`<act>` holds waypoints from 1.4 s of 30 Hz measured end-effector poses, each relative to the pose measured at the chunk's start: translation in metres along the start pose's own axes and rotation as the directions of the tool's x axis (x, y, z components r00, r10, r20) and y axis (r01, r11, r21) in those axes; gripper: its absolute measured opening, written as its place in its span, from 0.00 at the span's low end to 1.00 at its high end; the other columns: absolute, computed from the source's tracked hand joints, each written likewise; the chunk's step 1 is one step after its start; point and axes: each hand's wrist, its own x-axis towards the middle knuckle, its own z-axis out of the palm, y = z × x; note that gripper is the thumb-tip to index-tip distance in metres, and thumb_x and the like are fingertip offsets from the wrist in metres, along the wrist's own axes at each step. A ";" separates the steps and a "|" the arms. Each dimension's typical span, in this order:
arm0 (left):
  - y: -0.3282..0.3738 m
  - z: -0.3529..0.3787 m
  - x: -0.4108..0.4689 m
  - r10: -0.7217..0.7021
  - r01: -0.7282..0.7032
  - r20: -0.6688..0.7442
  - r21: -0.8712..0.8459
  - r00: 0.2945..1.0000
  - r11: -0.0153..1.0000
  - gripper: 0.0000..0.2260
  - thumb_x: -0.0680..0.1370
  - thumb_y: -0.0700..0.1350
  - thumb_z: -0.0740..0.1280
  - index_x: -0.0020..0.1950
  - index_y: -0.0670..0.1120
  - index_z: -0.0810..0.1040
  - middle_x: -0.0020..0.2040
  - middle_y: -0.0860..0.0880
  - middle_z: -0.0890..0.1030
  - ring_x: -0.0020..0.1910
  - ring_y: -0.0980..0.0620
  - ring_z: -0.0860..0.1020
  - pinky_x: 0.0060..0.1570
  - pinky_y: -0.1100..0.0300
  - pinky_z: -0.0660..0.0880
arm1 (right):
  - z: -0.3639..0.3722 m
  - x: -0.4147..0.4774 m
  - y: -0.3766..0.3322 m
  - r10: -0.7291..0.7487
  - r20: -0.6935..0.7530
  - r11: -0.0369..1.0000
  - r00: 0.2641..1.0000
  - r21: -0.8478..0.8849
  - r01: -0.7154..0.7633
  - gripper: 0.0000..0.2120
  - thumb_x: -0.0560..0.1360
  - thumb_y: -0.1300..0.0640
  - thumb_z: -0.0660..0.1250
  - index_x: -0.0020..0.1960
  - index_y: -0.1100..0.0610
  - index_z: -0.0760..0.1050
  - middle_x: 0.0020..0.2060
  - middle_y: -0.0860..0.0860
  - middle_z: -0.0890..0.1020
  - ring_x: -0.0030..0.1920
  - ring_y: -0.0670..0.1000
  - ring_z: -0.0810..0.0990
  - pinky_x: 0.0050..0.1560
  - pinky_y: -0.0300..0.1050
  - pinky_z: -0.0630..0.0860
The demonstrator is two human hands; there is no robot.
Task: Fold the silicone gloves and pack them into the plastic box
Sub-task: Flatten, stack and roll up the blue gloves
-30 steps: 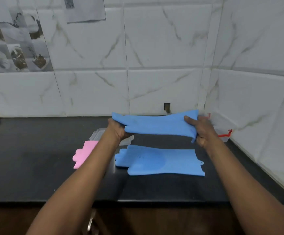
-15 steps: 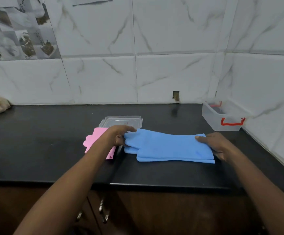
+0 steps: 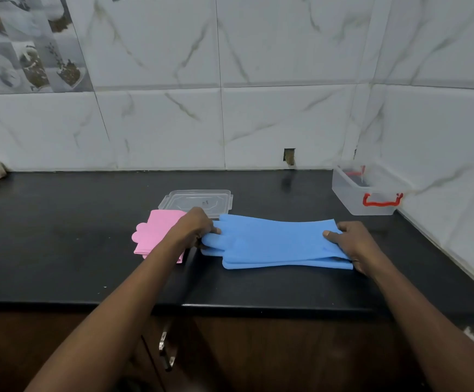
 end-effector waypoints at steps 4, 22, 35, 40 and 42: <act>-0.006 0.011 -0.003 0.081 -0.064 -0.097 0.160 0.992 0.985 0.12 0.75 0.41 0.68 0.56 0.37 0.76 0.43 0.43 0.76 0.41 0.46 0.72 0.38 0.56 0.68 | 0.001 -0.006 0.000 -0.100 -0.102 0.987 0.990 -0.136 0.086 0.11 0.74 0.57 0.72 0.52 0.62 0.80 0.47 0.55 0.84 0.43 0.52 0.82 0.50 0.52 0.80; 0.005 0.111 -0.040 0.610 -0.736 0.477 0.614 0.632 0.283 0.26 0.82 0.61 0.46 0.80 0.57 0.48 0.81 0.53 0.44 0.80 0.50 0.42 0.77 0.44 0.37 | -0.028 -0.022 -0.017 -0.020 -0.220 0.807 0.975 -0.579 -0.114 0.07 0.74 0.58 0.68 0.40 0.60 0.73 0.35 0.56 0.81 0.34 0.55 0.81 0.36 0.43 0.76; 0.014 0.108 -0.037 0.745 -0.775 0.222 0.257 0.629 0.578 0.13 0.77 0.46 0.71 0.60 0.46 0.82 0.68 0.51 0.78 0.71 0.55 0.71 0.71 0.60 0.64 | -0.040 -0.053 -0.029 -0.088 0.184 0.823 0.979 -0.541 0.176 0.05 0.72 0.55 0.73 0.47 0.51 0.81 0.43 0.47 0.80 0.42 0.46 0.79 0.40 0.39 0.73; 0.010 0.110 -0.037 0.759 -0.768 0.141 0.208 0.636 0.605 0.01 0.76 0.45 0.71 0.46 0.49 0.81 0.59 0.52 0.83 0.62 0.54 0.78 0.63 0.60 0.72 | -0.036 -0.067 -0.023 -0.173 0.188 0.766 0.967 -0.591 0.252 0.05 0.72 0.61 0.72 0.41 0.53 0.79 0.43 0.47 0.78 0.43 0.46 0.77 0.44 0.38 0.70; 0.010 0.109 -0.039 0.770 -0.782 0.163 0.237 0.617 0.576 0.04 0.77 0.46 0.70 0.43 0.50 0.77 0.57 0.53 0.82 0.57 0.54 0.78 0.61 0.57 0.74 | -0.034 -0.067 -0.022 -0.194 0.168 0.757 0.967 -0.601 0.256 0.06 0.73 0.62 0.71 0.40 0.53 0.78 0.44 0.49 0.78 0.44 0.47 0.77 0.44 0.39 0.70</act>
